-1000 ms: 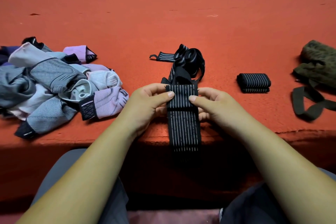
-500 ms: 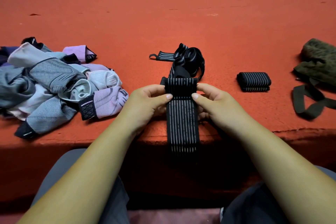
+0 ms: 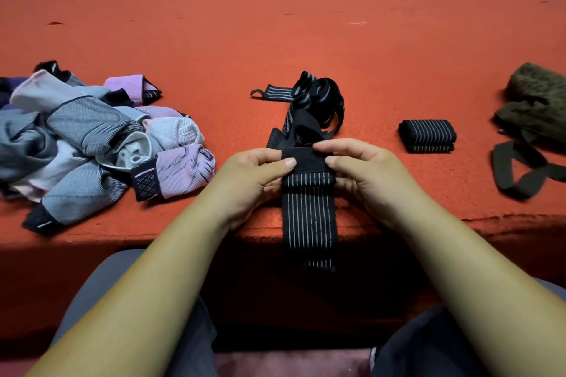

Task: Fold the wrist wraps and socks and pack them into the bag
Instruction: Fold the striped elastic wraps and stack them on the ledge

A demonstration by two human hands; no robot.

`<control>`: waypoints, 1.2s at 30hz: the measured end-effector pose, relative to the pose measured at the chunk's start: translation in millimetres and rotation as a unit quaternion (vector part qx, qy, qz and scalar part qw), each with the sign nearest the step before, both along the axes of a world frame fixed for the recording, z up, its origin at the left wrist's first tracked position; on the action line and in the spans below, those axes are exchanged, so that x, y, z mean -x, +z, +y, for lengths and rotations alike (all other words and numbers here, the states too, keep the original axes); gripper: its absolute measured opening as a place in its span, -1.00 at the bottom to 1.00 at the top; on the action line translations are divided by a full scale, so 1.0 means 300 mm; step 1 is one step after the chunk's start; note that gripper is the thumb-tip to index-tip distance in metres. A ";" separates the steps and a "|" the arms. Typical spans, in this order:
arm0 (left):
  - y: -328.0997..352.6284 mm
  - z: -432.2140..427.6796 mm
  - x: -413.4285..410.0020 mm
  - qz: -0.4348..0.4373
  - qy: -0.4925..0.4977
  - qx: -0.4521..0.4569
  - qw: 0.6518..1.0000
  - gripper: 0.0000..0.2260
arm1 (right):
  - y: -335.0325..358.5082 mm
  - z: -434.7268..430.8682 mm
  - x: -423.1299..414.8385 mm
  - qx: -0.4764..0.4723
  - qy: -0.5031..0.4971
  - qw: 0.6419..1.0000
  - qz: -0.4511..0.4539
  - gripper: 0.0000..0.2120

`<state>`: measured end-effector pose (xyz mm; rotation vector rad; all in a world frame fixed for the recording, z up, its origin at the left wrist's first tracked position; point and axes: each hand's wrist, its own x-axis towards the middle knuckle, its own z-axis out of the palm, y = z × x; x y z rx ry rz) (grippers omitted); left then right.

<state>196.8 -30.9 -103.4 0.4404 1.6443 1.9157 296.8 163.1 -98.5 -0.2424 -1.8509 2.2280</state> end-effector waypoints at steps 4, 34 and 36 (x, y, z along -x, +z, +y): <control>0.000 0.001 0.009 0.023 0.028 -0.037 0.999 -0.76 | -0.013 0.008 0.000 -0.073 0.020 0.996 -0.044 -0.73; 0.004 0.016 0.010 -0.018 0.063 -0.007 0.998 -0.78 | 0.008 -0.010 0.006 0.041 -0.016 0.999 -0.011 -0.70; -0.001 0.012 0.007 -0.016 0.043 -0.016 0.999 -0.75 | -0.001 -0.008 0.004 0.002 -0.015 1.000 -0.002 -0.72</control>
